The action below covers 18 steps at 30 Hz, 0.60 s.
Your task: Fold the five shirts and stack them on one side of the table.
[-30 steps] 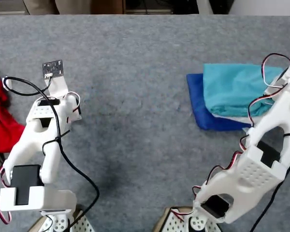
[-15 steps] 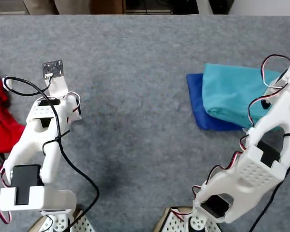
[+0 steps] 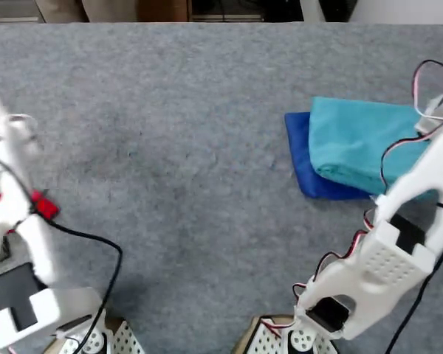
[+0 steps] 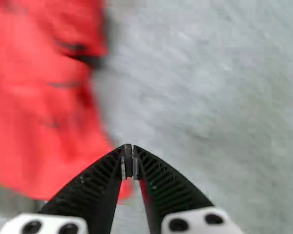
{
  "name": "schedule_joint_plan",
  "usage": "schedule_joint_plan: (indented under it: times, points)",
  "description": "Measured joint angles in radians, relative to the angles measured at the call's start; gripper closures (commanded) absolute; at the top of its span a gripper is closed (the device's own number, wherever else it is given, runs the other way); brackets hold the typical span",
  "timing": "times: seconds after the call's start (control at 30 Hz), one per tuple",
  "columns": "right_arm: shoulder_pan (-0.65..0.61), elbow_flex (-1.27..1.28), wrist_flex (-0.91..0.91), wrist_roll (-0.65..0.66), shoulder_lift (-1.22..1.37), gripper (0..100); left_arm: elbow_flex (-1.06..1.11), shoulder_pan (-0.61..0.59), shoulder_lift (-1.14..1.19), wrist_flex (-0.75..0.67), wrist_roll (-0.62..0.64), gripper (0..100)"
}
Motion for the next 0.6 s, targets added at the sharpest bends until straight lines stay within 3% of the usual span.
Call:
schedule_joint_plan:
  times: [0.07, 0.17, 0.3, 0.43, 0.6]
  points:
    - [-0.041, 0.012, 0.000, 0.000, -0.003, 93.0, -0.008, -0.069, 0.000, 0.003, -0.023, 78]
    - [-0.132, 0.060, 0.000, -0.015, -0.014, 93.0, -0.008, -0.144, 0.005, -0.037, -0.032, 77]
    - [-0.272, 0.110, 0.000, -0.081, -0.015, 93.0, 0.025, -0.163, 0.121, -0.219, -0.035, 78]
    - [-0.394, 0.115, -0.015, -0.143, -0.015, 93.0, 0.011, -0.181, 0.339, -0.440, 0.031, 83]
    - [-0.470, 0.115, -0.018, -0.172, -0.009, 93.2, -0.095, -0.206, 0.500, -0.453, 0.064, 94]
